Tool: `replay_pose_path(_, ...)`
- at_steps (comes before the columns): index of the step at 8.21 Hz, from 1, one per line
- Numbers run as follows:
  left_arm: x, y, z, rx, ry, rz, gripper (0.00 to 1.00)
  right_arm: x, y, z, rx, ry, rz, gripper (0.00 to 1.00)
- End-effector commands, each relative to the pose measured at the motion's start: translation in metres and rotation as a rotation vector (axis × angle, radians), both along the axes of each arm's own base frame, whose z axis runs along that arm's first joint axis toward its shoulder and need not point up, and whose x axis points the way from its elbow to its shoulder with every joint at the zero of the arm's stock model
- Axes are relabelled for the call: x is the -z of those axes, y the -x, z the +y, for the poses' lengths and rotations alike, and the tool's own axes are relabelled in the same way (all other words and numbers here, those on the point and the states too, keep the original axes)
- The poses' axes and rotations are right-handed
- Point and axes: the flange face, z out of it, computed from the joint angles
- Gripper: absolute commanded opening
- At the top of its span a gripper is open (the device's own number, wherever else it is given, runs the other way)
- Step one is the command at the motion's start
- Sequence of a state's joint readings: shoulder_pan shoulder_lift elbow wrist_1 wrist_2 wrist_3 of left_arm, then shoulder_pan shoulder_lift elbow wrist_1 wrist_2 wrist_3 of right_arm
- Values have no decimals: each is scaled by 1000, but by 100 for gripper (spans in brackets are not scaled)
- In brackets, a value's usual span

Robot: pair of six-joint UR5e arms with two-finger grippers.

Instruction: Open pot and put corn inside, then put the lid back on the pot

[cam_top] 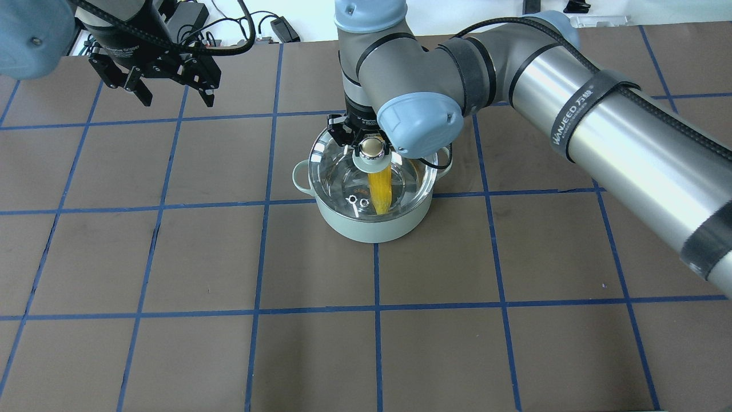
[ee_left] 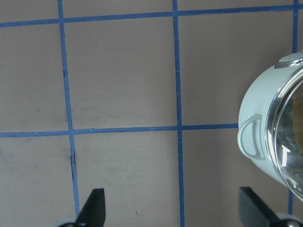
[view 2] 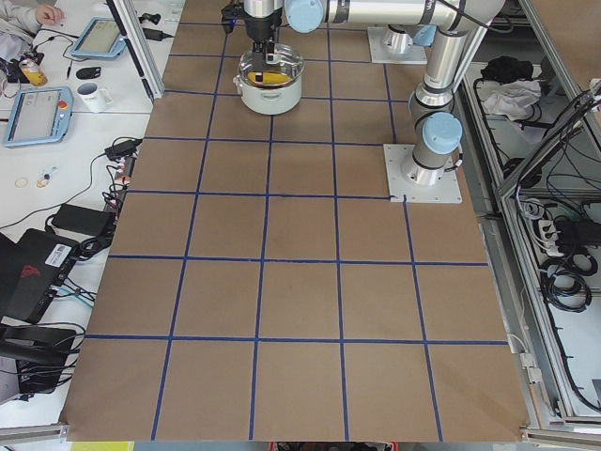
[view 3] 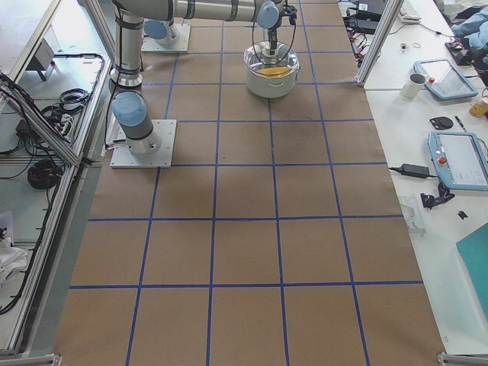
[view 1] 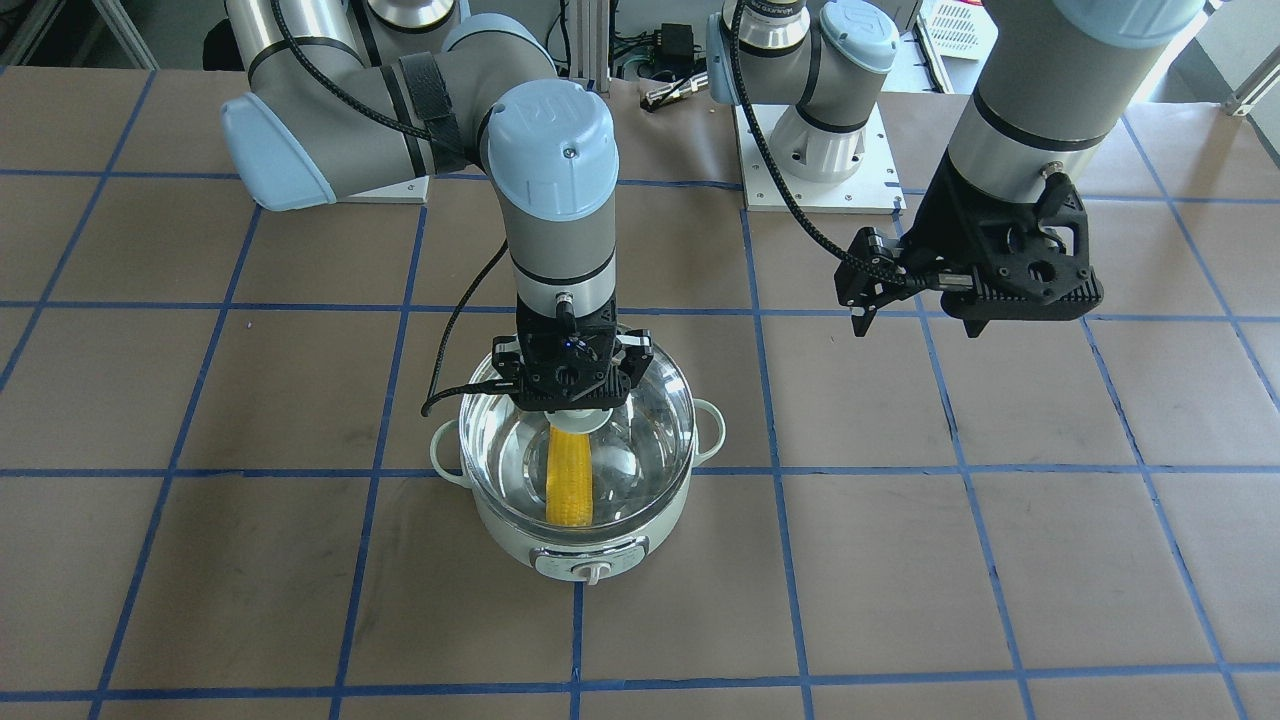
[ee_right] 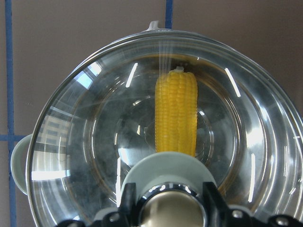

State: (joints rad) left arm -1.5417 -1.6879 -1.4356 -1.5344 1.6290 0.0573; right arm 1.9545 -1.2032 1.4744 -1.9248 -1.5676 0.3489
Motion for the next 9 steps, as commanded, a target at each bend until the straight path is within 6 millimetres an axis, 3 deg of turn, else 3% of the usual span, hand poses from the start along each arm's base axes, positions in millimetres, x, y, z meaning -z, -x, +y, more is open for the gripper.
replay_pose_path(1,1,-1,-1,1,0,-8,100,4,-2,0,3,-5,0,13)
replay_pose_path(9,3,-2,-1,0,-6,-15,100,14,-4,-6,-3,3,-1,13)
